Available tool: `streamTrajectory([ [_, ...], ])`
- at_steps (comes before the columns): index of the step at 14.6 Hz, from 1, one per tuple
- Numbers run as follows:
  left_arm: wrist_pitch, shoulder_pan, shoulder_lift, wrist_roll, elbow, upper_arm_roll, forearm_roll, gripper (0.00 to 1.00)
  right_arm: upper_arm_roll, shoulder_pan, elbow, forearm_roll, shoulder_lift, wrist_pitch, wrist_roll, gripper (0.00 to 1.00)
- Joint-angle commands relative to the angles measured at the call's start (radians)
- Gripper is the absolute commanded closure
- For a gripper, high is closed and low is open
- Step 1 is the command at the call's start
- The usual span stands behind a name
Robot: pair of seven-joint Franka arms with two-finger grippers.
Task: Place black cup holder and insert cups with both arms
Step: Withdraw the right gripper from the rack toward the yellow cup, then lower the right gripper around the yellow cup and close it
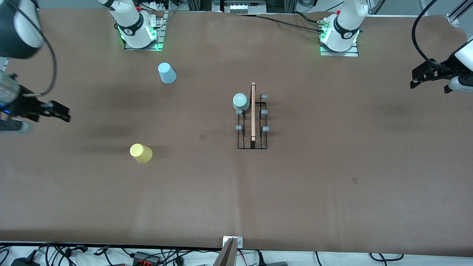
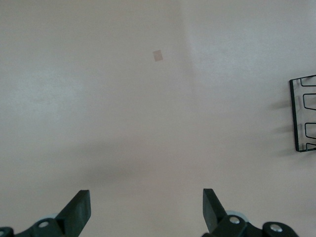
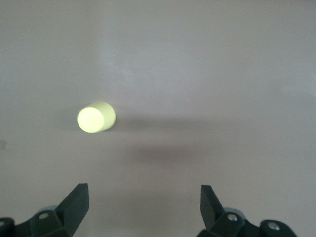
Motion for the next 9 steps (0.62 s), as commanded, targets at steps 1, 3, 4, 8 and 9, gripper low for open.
streamTrajectory([
  [1, -0.023, -0.002, 0.016, -0.005, 0.033, -0.003, 0.023, 0.0, 0.006, 0.02, -0.021, -0.005, 0.097, 0.132, 0.002, 0.0],
  [3, -0.023, -0.002, 0.016, -0.005, 0.033, -0.003, 0.023, 0.0, 0.006, 0.054, -0.021, -0.002, 0.168, 0.251, 0.015, 0.0],
  [4, -0.023, -0.002, 0.016, -0.005, 0.033, -0.003, 0.023, 0.0, 0.006, 0.063, -0.021, 0.001, 0.203, 0.314, 0.018, 0.0],
  [8, -0.023, -0.002, 0.016, -0.007, 0.033, -0.003, 0.023, 0.0, 0.015, 0.074, -0.028, 0.103, 0.3, 0.45, 0.015, 0.0],
  [9, -0.023, -0.002, 0.016, -0.005, 0.033, -0.003, 0.023, 0.0, 0.016, 0.086, -0.045, 0.104, 0.317, 0.491, 0.015, 0.0],
])
